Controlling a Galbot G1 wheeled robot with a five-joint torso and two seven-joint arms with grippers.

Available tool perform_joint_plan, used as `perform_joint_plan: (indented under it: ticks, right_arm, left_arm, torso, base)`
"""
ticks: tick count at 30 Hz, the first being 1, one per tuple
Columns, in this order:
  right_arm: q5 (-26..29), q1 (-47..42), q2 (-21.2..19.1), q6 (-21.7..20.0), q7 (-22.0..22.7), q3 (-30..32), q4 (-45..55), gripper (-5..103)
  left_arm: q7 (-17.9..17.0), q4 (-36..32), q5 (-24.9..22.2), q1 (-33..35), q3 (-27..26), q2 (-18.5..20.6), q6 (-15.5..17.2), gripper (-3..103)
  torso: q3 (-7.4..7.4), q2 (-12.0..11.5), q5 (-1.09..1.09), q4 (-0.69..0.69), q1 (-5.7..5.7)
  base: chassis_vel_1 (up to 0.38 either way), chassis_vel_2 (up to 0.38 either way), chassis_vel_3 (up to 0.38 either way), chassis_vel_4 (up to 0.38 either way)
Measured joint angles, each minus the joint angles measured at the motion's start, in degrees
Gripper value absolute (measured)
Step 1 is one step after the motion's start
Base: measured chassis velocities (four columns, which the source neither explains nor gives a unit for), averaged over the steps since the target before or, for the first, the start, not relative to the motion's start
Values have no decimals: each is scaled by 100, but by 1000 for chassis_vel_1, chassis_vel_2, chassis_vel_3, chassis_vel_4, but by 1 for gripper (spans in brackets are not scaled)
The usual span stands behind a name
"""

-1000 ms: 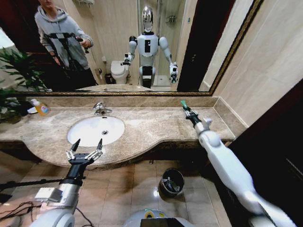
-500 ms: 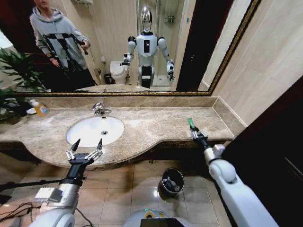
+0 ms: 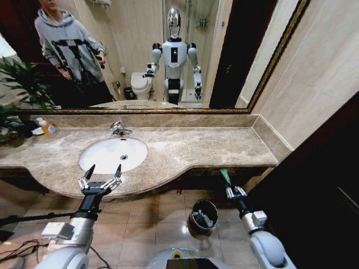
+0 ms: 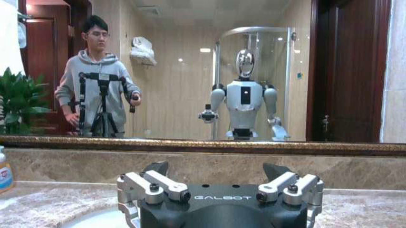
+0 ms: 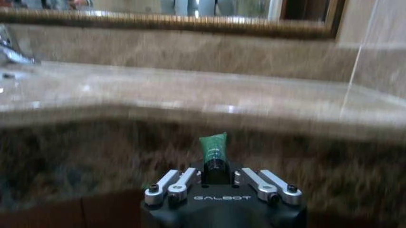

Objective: Pick up the trash from the sink and place it in the trash bin.

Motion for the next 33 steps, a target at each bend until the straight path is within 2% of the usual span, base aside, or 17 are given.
perform_joint_plan:
  ticks: [7,11,12,16,17,21,22,24,30,33]
  right_arm:
    - [-144,220,125,35,-64,-242,-672,21]
    - [-560,753,170,293,-145,-391,-1969,21]
    - [-560,753,170,293,-145,-391,-1969,21]
    - [-918,1200,246,670,-307,-480,-3367,21]
    - [-918,1200,246,670,-307,-480,-3367,21]
    - [-1192,1652,434,1029,-438,-502,-4663,21]
    - [-1192,1652,434,1029,-438,-502,-4663,21]
    - [-1409,2023,580,1215,-447,-479,-5472,21]
    - [-1652,2595,756,1263,-447,-454,-6226,21]
    - [-1934,3153,929,1200,-459,-392,-6991,21]
  left_arm:
    - [0,0,0,0,0,0,0,100]
    - [0,0,0,0,0,0,0,100]
    - [0,0,0,0,0,0,0,100]
    - [0,0,0,0,1,0,0,100]
    - [0,0,0,0,1,0,0,100]
    - [0,0,0,0,0,0,0,100]
    - [0,0,0,0,0,0,0,100]
    - [0,0,0,0,0,0,0,100]
    - [-1,0,0,0,0,0,0,100]
    - [-1,0,0,0,0,0,0,100]
  torso:
    - [0,0,-2,1,0]
    - [0,-1,1,2,1]
    - [0,-1,1,2,1]
    - [0,-1,0,0,1]
    - [0,-1,0,0,1]
    - [0,-1,1,0,1]
    - [0,-1,1,0,1]
    - [1,-1,0,-2,1]
    - [1,-1,-1,0,1]
    - [1,-1,1,1,1]
  base:
    - [0,0,0,0]
    - [0,0,0,0]
    - [0,0,0,0]
    - [0,0,0,0]
    - [0,0,0,0]
    - [0,0,0,0]
    - [0,0,0,0]
    - [0,0,0,0]
    - [0,0,0,0]
    - [0,0,0,0]
